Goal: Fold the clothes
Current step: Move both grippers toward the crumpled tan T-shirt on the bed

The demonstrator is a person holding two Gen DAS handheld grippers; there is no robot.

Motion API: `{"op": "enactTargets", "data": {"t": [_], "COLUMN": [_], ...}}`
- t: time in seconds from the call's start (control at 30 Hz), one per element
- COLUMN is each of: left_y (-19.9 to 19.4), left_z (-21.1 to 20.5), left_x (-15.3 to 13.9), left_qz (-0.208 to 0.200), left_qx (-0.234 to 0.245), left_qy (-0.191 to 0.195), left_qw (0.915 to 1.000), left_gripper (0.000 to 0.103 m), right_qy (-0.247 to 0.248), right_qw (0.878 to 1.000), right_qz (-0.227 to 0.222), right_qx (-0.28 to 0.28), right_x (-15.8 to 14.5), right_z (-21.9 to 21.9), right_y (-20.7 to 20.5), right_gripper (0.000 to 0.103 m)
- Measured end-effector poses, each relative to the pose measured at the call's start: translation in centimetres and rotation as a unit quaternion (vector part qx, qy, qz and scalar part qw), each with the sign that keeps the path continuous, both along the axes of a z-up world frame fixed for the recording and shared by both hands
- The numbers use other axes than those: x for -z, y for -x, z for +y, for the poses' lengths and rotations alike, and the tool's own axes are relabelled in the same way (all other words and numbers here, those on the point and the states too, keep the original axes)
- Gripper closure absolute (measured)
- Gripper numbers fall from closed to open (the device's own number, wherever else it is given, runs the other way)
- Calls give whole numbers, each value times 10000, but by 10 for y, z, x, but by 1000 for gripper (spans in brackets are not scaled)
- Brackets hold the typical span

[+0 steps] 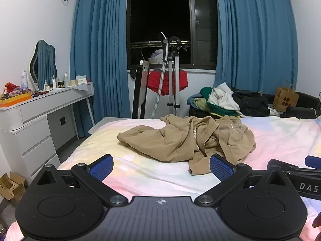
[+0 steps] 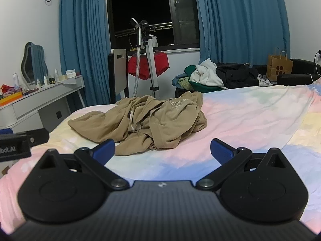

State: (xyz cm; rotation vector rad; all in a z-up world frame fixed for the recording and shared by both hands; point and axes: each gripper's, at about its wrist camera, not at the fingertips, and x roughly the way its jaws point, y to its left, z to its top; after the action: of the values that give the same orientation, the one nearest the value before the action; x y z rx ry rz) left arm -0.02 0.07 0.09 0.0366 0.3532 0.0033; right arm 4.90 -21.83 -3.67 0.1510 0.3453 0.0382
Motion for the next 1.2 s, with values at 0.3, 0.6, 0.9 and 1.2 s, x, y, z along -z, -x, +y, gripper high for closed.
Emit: {"op": "enactTargets", "data": {"t": [0.3,0.6,0.9,1.2], "left_y": [2,6,11,2], "left_z": [7,15,23,15], "left_x": [-10,-21,-30,-6], "left_qz": [61,90,71,301], "left_qx": [100,177,237,292], "left_qy": [60,118,230,171], "left_qw": [9999,9997,9994,9990], "left_gripper": [0,0,0,0], "right_qy": [121,47,-305,16], "right_qw": [9999,9995,9978,9979], "right_qz": [-91,-141,227,153], "right_qx": [68,293,545,628], "right_x": [-12,-32,-53,-28], "right_z": [12,28,34,12], "right_y": [4,13,11,3], "right_gripper": [0,0,0,0]}}
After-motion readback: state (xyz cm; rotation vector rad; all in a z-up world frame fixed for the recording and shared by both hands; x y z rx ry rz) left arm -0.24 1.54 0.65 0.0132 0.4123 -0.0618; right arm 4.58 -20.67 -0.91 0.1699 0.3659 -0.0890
